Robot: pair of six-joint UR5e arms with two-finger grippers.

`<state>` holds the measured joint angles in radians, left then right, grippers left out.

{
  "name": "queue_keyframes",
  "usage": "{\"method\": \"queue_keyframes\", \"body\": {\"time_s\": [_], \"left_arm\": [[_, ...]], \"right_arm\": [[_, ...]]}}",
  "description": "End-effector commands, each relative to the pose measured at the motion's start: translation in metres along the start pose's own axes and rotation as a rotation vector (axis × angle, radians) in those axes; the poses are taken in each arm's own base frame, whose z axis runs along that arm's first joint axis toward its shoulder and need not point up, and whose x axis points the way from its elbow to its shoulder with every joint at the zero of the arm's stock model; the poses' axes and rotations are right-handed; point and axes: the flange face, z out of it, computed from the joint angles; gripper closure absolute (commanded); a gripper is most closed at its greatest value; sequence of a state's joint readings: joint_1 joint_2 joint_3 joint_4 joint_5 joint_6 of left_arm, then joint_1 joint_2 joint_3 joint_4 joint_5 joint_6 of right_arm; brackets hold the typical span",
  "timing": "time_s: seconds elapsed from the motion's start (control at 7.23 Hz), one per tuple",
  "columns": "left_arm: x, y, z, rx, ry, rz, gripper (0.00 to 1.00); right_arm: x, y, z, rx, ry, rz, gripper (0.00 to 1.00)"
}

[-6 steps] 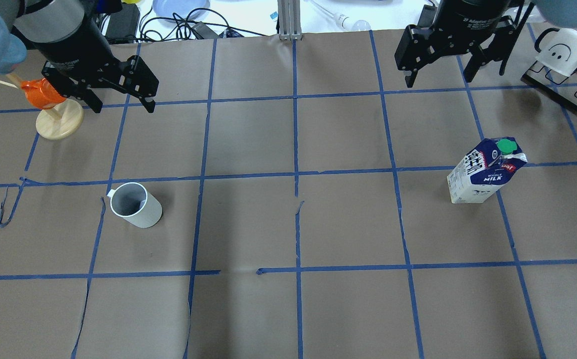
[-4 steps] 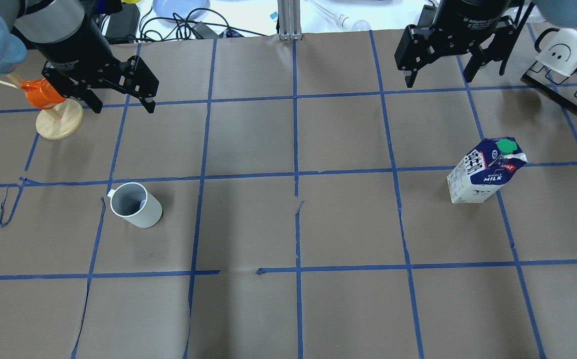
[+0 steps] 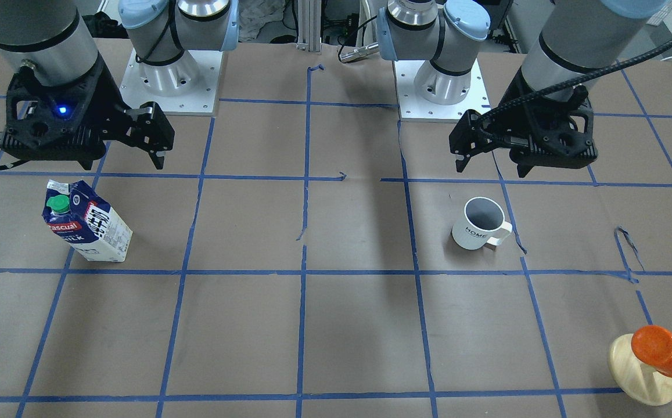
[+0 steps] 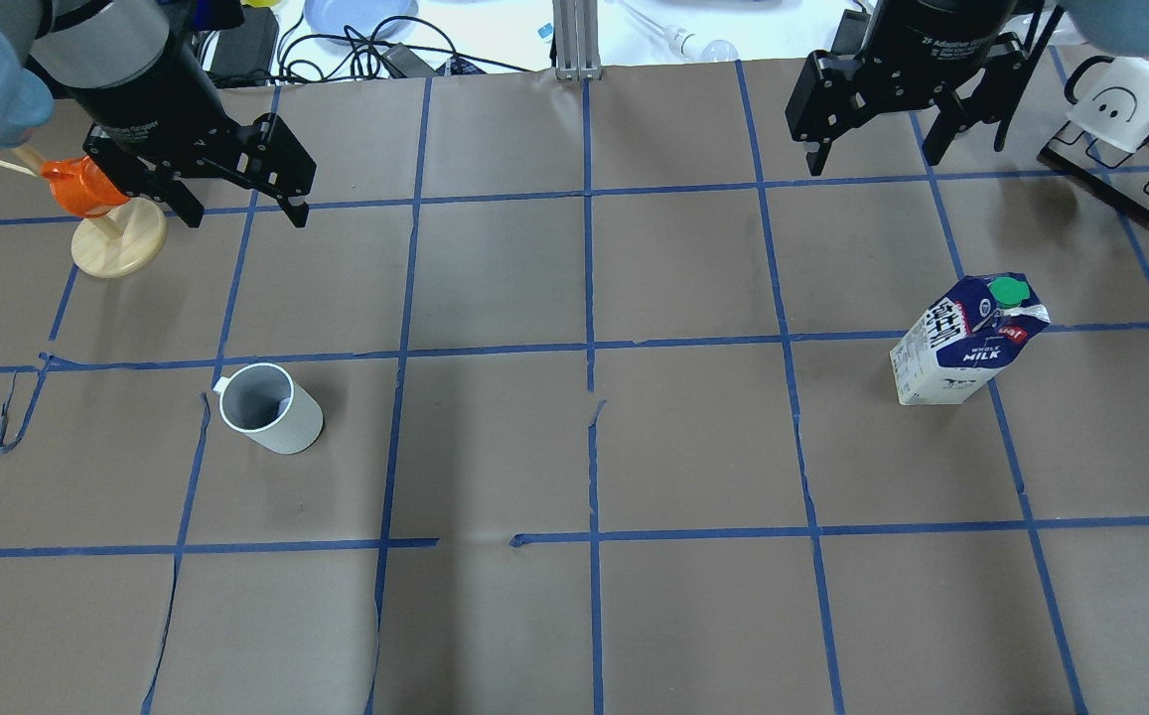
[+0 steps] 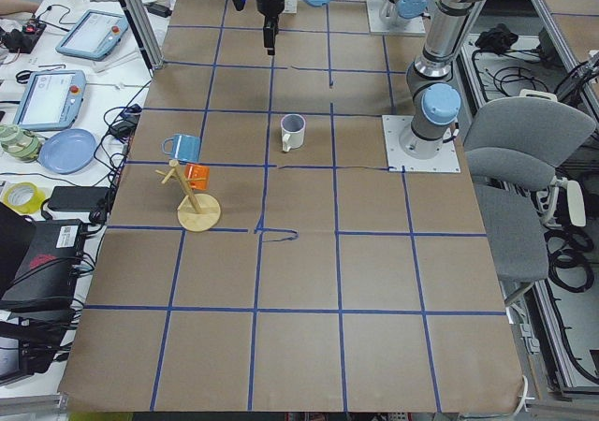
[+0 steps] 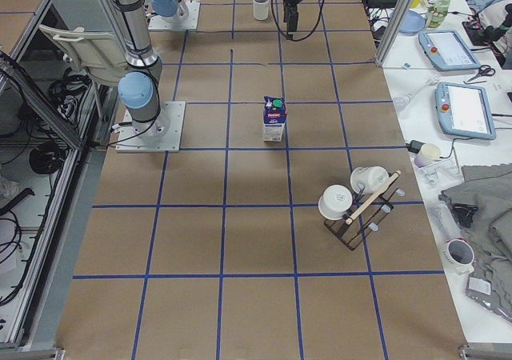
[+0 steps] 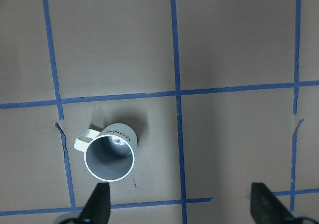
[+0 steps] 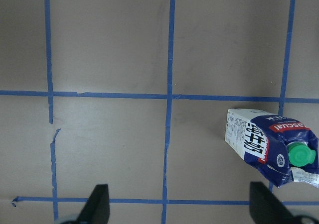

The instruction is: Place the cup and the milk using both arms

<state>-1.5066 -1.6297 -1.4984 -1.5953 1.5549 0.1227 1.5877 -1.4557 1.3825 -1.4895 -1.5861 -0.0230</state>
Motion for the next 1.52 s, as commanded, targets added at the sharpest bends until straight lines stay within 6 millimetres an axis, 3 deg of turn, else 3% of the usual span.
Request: {"method": "queue_keyframes", "body": {"time_s": [0.0,1.38], "left_arm": [[0.000,0.000,0.000,-0.001,0.000,0.000,0.00],[-0.014,-0.004,0.004,0.000,-0.003,-0.028,0.00]], "right_arm": [[0.000,0.000,0.000,0.000,0.000,0.000,0.00],[-0.001,0.000,0.004,-0.005,-0.011,0.000,0.00]]}}
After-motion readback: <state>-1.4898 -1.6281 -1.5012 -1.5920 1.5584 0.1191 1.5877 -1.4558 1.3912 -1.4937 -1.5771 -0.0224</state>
